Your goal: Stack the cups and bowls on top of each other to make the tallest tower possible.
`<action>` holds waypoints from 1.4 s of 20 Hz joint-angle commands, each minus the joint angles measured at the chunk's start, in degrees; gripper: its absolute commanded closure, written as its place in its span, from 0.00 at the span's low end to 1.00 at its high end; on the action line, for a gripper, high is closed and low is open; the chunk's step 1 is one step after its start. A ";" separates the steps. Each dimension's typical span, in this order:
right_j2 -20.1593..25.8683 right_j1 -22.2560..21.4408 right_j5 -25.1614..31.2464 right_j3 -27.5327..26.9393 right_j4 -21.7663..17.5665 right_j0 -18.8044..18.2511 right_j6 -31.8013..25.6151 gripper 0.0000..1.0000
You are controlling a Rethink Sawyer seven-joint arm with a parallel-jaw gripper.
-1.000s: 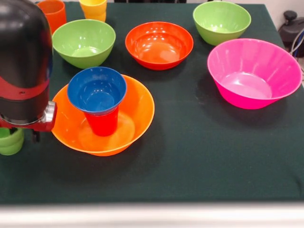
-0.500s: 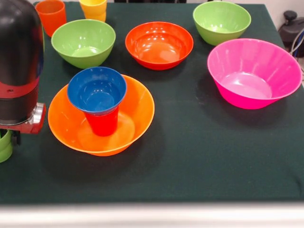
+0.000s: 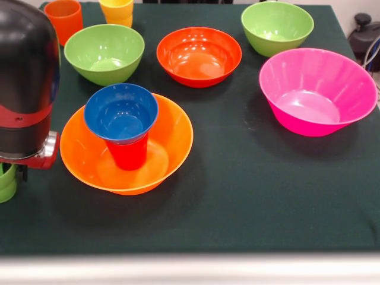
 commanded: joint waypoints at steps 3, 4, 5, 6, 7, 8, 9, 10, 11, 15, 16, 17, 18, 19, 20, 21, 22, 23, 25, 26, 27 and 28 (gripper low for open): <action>-0.14 -9.35 5.34 9.44 1.76 3.33 -18.55 1.00; -0.22 -10.44 5.99 10.53 2.04 3.66 -18.15 1.00; -0.41 -11.29 6.74 11.35 2.17 3.98 -18.01 1.00; -0.67 -11.98 7.74 11.85 2.25 4.28 -18.11 1.00; -0.90 -12.21 8.46 11.76 2.24 4.55 -18.18 1.00; -1.16 -12.59 8.75 11.96 2.19 4.78 -18.32 1.00; -1.50 -13.02 9.06 12.30 2.18 4.96 -18.50 1.00; -1.70 -13.18 9.39 12.31 2.26 5.09 -18.46 1.00; -1.88 -13.54 9.37 12.79 2.28 5.18 -18.63 1.00; -2.09 -14.49 10.17 13.88 2.76 5.49 -18.08 1.00; -2.12 -14.78 10.67 14.20 2.90 5.65 -17.82 1.00; -2.10 -15.34 11.11 14.85 3.11 5.84 -17.39 1.00; -2.08 -15.90 11.54 15.51 3.33 6.03 -16.96 1.00; -2.04 -16.74 11.98 16.60 3.58 6.29 -16.52 1.00; -1.96 -17.56 12.43 17.66 3.88 6.54 -16.02 1.00; -1.88 -18.39 12.88 18.72 4.18 6.79 -15.52 1.00; -1.83 -19.19 13.20 19.72 4.38 7.04 -15.18 1.00; -1.85 -20.20 13.23 21.15 4.49 7.32 -14.73 1.00; -1.89 -21.23 14.15 22.20 4.66 7.84 -13.94 1.00; -1.92 -21.77 14.49 22.79 4.73 8.09 -13.37 1.00; -1.88 -22.03 15.25 22.75 4.89 8.40 -12.93 1.00; -1.74 -22.64 15.59 23.53 5.09 8.56 -12.46 1.00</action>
